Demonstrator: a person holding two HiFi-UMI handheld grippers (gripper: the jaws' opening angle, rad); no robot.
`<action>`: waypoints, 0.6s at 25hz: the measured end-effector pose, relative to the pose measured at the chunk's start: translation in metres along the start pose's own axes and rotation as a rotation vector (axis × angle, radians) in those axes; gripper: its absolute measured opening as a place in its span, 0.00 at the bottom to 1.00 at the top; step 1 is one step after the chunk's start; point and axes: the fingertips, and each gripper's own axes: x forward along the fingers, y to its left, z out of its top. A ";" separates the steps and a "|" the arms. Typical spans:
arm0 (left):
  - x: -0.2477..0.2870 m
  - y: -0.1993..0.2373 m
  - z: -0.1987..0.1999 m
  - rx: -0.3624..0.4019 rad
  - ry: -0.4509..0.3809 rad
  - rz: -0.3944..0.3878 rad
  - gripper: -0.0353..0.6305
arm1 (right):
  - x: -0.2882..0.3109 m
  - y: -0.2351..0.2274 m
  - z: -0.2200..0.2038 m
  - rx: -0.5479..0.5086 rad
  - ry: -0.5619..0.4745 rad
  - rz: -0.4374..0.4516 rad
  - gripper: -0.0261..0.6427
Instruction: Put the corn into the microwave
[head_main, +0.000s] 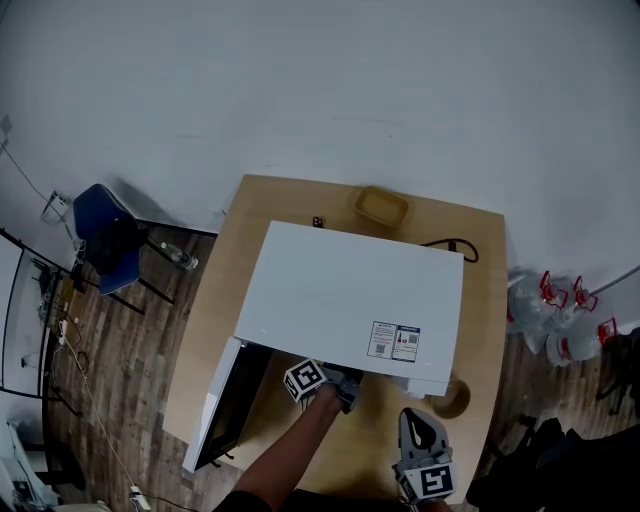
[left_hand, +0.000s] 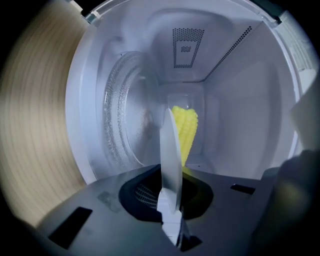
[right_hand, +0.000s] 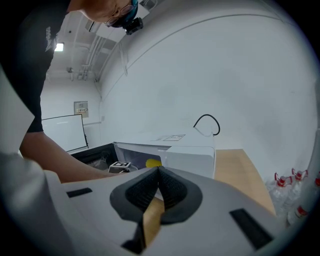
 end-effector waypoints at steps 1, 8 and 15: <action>0.000 0.001 -0.002 -0.002 0.003 0.014 0.08 | -0.001 0.000 0.001 -0.005 0.000 -0.003 0.13; -0.007 0.012 -0.009 -0.024 -0.021 0.130 0.08 | -0.004 0.002 0.001 0.002 -0.010 -0.010 0.13; -0.011 0.018 -0.012 -0.067 -0.054 0.162 0.08 | -0.012 0.012 0.004 -0.004 -0.022 0.001 0.13</action>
